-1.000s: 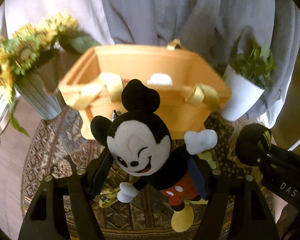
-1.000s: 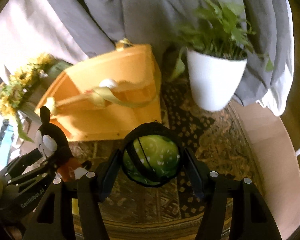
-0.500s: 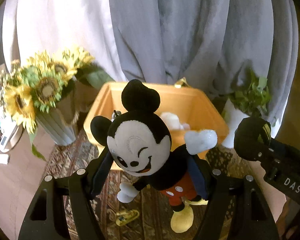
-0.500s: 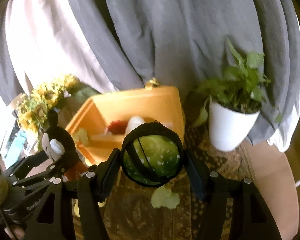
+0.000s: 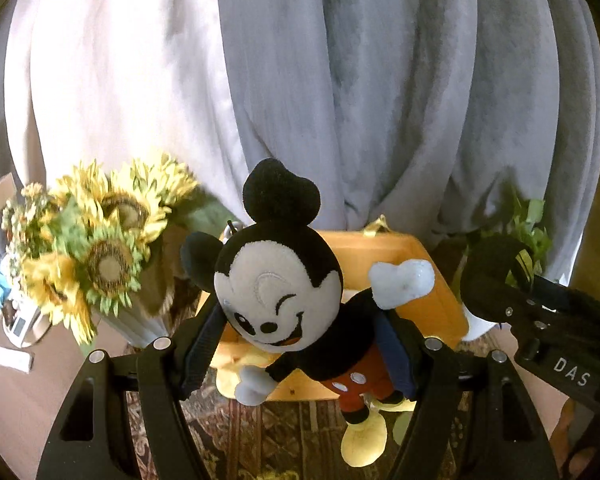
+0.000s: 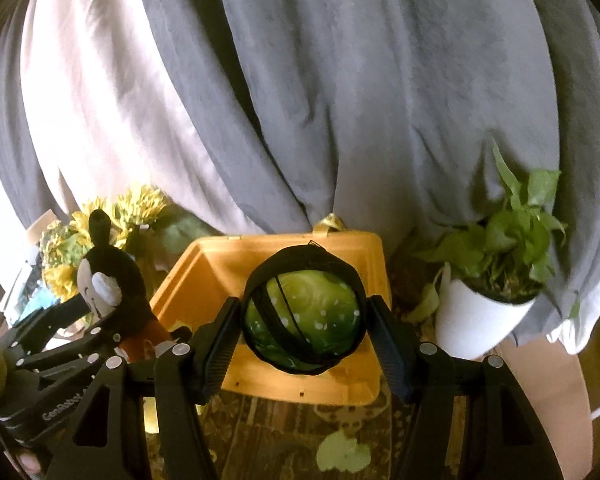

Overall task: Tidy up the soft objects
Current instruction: 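Carry the Mickey plush and green ball over the crate and open both tools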

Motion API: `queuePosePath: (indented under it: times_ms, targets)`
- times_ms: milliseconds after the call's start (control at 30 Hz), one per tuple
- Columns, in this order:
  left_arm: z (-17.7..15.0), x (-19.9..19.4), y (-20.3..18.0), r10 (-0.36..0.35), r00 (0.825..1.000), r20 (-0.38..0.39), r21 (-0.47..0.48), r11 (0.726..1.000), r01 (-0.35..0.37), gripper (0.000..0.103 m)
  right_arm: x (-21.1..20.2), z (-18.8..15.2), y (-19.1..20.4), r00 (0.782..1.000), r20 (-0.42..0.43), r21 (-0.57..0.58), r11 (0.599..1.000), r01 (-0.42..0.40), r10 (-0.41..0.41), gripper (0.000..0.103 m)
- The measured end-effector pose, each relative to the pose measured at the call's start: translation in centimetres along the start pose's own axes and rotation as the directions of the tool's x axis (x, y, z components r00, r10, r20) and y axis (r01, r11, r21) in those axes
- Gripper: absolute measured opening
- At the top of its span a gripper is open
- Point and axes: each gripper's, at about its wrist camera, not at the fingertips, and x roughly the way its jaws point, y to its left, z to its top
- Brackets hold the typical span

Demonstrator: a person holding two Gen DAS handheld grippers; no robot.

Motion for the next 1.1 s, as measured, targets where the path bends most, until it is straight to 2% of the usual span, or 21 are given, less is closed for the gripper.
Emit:
queuePosePath:
  times_ms: [300, 700, 900, 1000, 1100]
  targets:
    - [2.7, 2.4, 0.1, 0.018, 1.0, 0.015, 0.025, 1.0, -0.019, 0.072, 2.5, 2.5, 0.0, 1.0, 0.0, -0.015, 1.0, 0.001, -0.001, 0.064]
    - [5.1, 8.8, 0.9, 0.029, 0.998, -0.049, 0.016, 0.999, -0.028, 0.072, 8.8, 4.7, -0.7, 0.994, -0.109, -0.027, 1.0, -0.008, 0.005, 0.064]
    - [5.2, 13.0, 1.4, -0.004, 0.988, -0.153, -0.036, 0.999, -0.001, 0.072, 12.8, 5.1, -1.3, 0.981, -0.192, -0.02, 0.999, -0.027, 0.022, 0.064]
    - [4.6, 15.2, 1.4, -0.025, 0.973, -0.229, -0.032, 0.999, 0.018, 0.072, 14.4, 4.7, -1.7, 0.972, -0.233, -0.023, 0.999, -0.023, 0.017, 0.064]
    - [3.9, 17.0, 1.3, -0.01, 0.955, -0.297, -0.003, 1.0, 0.01, 0.072, 15.9, 4.3, -1.9, 0.962, -0.271, -0.043, 0.999, -0.018, 0.005, 0.064]
